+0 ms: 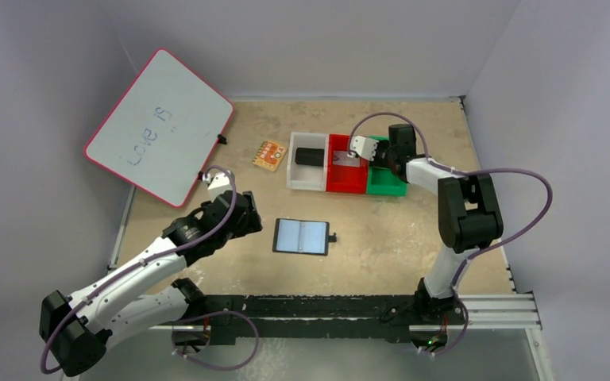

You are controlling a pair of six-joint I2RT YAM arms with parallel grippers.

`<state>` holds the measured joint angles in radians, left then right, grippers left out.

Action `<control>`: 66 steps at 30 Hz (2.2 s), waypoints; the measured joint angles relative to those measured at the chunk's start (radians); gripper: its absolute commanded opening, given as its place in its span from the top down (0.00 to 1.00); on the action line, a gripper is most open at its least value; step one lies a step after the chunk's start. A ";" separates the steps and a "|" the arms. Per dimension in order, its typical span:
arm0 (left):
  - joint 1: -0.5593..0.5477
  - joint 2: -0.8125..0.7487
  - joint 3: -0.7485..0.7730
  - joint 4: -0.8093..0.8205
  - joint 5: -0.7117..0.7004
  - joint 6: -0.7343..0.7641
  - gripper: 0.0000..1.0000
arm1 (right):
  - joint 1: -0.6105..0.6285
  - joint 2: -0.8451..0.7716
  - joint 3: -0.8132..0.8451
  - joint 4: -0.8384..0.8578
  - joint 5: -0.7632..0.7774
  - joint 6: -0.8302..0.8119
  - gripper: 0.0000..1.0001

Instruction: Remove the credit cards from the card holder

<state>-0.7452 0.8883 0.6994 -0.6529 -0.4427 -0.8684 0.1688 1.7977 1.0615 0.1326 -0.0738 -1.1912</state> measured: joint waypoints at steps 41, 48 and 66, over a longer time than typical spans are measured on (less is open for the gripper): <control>0.089 0.301 -0.011 0.176 0.232 -0.015 0.25 | -0.012 -0.813 -0.528 0.007 -0.220 1.668 0.00; 0.089 0.237 -0.006 0.149 0.155 -0.046 0.21 | -0.012 -1.032 -0.812 0.020 -0.312 1.928 0.00; 0.090 0.003 0.508 -0.278 -0.441 -0.009 0.18 | -0.012 -1.069 -0.037 -0.354 0.165 1.542 0.00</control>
<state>-0.6548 0.8913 1.2076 -0.9314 -0.8833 -0.8776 0.1570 0.7284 1.0241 -0.2214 0.0910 0.3511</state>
